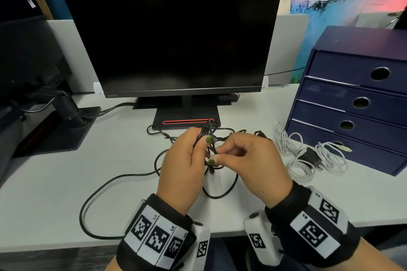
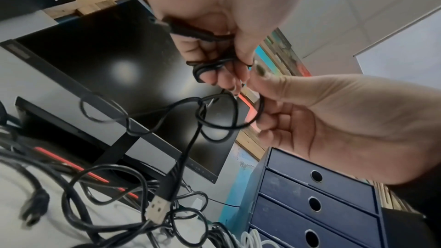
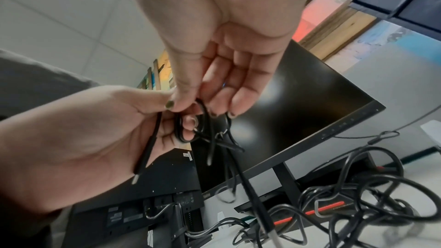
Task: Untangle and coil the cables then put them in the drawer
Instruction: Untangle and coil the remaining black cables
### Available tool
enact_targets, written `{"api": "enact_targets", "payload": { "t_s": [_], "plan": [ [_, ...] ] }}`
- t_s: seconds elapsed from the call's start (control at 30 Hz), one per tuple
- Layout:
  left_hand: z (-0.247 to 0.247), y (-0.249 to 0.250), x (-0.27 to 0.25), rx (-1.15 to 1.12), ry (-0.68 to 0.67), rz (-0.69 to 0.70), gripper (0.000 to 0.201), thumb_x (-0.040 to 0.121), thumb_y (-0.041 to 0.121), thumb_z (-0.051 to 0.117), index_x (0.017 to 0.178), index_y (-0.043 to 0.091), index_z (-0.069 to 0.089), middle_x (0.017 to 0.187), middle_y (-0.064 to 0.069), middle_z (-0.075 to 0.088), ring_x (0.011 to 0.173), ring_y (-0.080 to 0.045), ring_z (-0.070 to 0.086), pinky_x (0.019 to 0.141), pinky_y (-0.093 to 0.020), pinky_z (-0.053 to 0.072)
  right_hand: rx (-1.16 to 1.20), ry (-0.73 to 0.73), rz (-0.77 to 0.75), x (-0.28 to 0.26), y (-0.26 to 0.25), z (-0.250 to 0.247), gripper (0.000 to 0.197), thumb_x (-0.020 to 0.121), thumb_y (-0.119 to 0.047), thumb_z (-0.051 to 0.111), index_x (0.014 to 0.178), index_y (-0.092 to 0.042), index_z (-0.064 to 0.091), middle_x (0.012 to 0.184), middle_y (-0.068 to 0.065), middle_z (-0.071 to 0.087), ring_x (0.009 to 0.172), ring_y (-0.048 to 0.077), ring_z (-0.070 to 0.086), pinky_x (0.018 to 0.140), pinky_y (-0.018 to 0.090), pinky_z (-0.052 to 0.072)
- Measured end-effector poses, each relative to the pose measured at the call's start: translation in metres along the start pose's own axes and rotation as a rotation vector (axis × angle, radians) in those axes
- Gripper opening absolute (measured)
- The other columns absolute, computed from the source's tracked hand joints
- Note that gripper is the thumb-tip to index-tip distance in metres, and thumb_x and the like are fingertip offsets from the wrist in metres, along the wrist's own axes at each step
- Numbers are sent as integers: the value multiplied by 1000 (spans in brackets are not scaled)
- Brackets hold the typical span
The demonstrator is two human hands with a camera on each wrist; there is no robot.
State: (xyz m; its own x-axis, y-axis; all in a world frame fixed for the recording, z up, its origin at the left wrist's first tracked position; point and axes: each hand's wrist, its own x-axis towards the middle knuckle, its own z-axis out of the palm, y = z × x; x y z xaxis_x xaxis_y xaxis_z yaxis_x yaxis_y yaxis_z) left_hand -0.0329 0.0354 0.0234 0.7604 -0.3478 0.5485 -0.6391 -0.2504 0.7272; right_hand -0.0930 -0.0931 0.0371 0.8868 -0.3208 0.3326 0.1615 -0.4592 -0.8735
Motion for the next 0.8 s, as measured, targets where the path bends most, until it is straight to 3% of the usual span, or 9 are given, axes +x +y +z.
{"api": "enact_targets", "payload": {
  "t_s": [0.13,0.2,0.27,0.33,0.4,0.53,0.67,0.73,0.8],
  "plan": [
    [1,4,-1,-93,-31,14,23,93,27,42,88,16,62,78,10,62,72,-7,57,60,-14,42,-19,16,47,0,-4,5,17,71,-19,80,62,-19,66,50,4,57,46,8,49,58,33,50],
    [1,3,-2,-76,-55,38,23,94,28,42,87,15,60,77,7,60,73,-10,55,61,-16,42,-39,13,36,-1,-6,7,19,71,-21,79,60,-17,65,47,0,54,45,5,46,55,27,47],
    [1,2,-2,-68,-93,62,29,94,36,40,88,13,59,78,5,58,75,-12,53,62,-18,41,-93,18,14,-1,-7,6,25,72,-20,77,54,-23,59,41,-12,48,43,4,44,52,12,36],
    [2,0,-3,-32,-120,84,33,93,39,39,88,11,57,78,3,55,76,-12,51,65,-20,41,-179,14,1,0,-6,5,36,73,-17,73,49,-28,50,39,-17,46,45,3,45,50,11,35],
    [3,-2,-3,26,-104,86,26,94,32,41,83,11,52,74,4,51,72,-11,46,63,-18,38,-239,-27,-9,1,-6,4,31,74,-21,72,50,-25,53,42,-17,48,48,3,46,51,13,35],
    [4,-4,-2,33,-53,57,21,95,27,38,80,15,47,70,6,48,68,-10,45,59,-14,35,-182,-154,-14,2,-5,-3,17,79,-29,72,65,-20,66,60,-9,61,54,4,52,58,19,44],
    [-2,-9,1,36,-9,33,22,95,28,36,82,17,50,71,11,52,73,-5,50,62,-12,36,-78,70,16,8,1,-25,9,85,-20,62,77,-23,59,62,-6,56,57,15,51,60,29,44],
    [-4,-10,2,23,-24,29,23,95,29,35,82,19,50,72,10,53,73,-7,51,63,-14,38,-73,164,40,15,4,-38,19,89,-11,55,92,-29,60,73,-4,60,60,18,54,63,31,46],
    [-5,-10,3,-1,-30,13,24,95,31,34,80,21,50,72,9,55,73,-9,53,63,-17,40,-117,100,41,20,4,-47,37,91,-4,50,108,-35,61,94,-12,64,69,14,61,67,24,47]
  ]
}}
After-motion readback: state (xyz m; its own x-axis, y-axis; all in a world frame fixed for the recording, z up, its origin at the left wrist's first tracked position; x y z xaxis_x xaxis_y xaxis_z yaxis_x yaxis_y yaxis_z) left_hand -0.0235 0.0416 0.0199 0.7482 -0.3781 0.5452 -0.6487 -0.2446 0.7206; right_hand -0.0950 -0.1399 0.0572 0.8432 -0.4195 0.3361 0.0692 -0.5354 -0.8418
